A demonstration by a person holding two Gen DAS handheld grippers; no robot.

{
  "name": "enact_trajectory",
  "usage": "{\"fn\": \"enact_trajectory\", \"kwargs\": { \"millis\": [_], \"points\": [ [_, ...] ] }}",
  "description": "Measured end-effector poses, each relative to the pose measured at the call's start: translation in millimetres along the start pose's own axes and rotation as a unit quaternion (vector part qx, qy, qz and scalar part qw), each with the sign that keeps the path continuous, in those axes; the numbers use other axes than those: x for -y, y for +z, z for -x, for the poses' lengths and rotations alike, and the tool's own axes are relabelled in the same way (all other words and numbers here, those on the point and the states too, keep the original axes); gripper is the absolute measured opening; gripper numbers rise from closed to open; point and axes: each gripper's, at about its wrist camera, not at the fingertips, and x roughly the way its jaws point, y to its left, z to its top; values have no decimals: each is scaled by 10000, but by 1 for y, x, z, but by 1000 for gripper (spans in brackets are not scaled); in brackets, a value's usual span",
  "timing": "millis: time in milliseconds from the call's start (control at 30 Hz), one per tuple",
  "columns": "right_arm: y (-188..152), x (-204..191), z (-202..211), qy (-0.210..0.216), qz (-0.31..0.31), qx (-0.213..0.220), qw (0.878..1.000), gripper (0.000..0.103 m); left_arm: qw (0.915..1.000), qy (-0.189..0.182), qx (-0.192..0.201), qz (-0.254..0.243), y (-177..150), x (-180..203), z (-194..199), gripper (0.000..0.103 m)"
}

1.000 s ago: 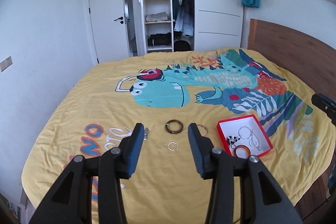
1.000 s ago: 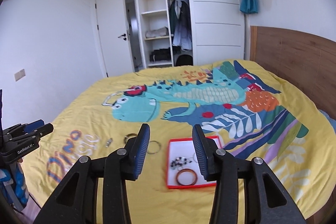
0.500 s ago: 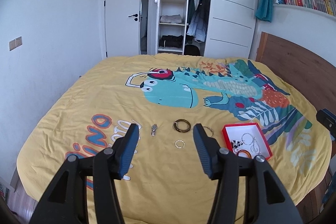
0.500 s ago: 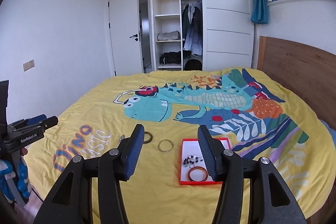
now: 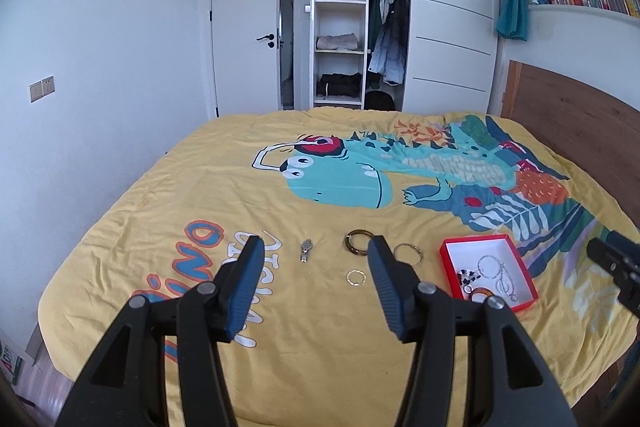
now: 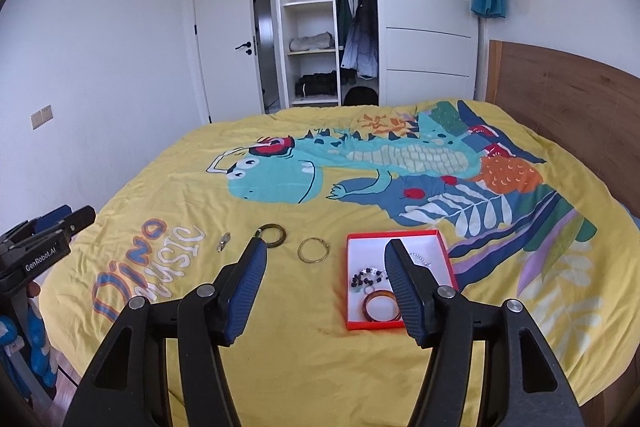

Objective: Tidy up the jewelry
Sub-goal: 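Lift both tools away from the box back over the remaining jewelry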

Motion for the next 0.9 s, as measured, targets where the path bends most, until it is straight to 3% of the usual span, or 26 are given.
{"fn": "enact_trajectory", "kwargs": {
  "millis": [400, 900],
  "points": [
    [-18, -16, -36, 228, 134, -333, 9991, 64, 9999, 11, 108, -50, -8, 5, -9, 52],
    [-28, -19, -90, 423, 57, -696, 9967, 71, 9995, -9, -201, -241, -18, 20, -58, 52]
  ]
}}
